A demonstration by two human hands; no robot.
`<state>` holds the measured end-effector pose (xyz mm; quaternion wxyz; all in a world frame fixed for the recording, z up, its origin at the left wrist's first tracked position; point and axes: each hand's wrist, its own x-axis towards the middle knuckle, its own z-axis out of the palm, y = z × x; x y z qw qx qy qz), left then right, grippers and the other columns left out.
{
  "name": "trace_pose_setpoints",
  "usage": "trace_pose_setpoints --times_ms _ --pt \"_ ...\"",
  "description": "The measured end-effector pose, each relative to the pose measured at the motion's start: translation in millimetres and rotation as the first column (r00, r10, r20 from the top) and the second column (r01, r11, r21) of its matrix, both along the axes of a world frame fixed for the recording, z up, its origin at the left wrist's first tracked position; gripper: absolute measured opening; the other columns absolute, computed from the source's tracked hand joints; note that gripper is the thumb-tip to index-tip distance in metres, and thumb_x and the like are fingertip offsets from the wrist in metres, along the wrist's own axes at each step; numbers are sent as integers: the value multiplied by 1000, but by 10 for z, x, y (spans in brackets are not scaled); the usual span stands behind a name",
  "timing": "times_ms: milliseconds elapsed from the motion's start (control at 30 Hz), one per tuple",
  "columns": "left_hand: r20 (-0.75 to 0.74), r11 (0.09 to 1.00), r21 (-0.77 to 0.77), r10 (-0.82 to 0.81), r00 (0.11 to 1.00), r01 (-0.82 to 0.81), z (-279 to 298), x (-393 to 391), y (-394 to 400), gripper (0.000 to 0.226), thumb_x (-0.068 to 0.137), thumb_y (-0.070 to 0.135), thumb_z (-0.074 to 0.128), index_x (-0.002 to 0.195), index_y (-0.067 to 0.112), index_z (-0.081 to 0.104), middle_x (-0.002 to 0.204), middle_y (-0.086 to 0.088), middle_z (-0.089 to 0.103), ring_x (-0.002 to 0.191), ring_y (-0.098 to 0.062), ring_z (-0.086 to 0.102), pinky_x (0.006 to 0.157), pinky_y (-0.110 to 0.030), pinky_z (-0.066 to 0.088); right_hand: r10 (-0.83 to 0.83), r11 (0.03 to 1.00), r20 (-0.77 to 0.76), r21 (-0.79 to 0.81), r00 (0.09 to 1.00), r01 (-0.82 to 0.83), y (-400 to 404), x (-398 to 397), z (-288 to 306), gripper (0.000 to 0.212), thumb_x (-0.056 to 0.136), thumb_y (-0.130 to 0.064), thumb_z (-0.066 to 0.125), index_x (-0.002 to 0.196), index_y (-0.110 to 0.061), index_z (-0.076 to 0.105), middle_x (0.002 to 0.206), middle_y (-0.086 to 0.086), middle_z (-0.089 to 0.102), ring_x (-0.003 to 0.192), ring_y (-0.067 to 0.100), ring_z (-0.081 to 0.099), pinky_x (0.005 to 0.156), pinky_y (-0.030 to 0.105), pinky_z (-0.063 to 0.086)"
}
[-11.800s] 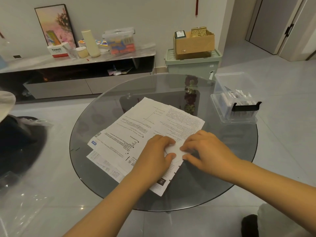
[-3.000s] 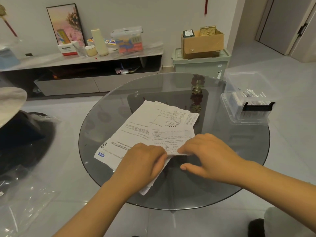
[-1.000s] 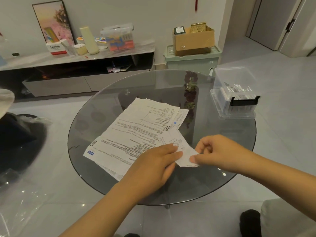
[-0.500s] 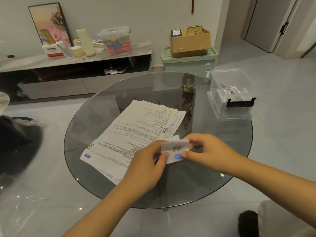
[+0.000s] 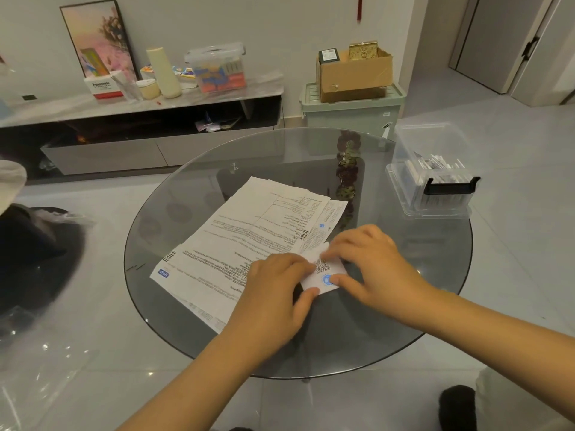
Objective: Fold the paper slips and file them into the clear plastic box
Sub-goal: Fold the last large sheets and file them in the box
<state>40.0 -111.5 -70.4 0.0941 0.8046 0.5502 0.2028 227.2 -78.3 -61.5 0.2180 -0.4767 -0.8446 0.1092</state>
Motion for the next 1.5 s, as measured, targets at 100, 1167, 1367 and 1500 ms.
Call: trace_pose_setpoints --times_ms 100,1167,1367,1500 --pt "-27 1000 7 -21 999 21 -11 -5 32 50 82 54 48 119 23 62 119 9 59 111 -10 47 93 -20 20 97 995 88 11 991 -99 -21 34 -4 45 90 -51 41 126 -29 56 123 -19 54 116 9 36 90 21 19" --pt "-9 996 -82 -43 999 42 137 79 214 38 83 39 66 117 23 65 109 8 57 105 -9 46 82 -17 33 114 992 268 25 957 -125 13 58 110 33 91 -44 44 100 -26 70 93 -10 67 87 17 56 75 32 48" --pt "0 998 -69 -2 1000 2 269 248 192 15 88 31 60 90 18 65 92 4 56 88 -13 51 75 -29 41 4 989 206 142 979 -34 -34 45 180 29 91 -31 41 79 -18 64 68 -3 62 63 22 59 49 28 35" --pt "263 967 -227 176 948 -117 414 423 255 16 84 30 67 76 16 65 72 1 62 63 -7 50 59 -20 37 -50 996 78 71 996 45 -45 205 377 21 96 -34 42 97 -23 59 83 -6 62 71 14 55 61 31 45"
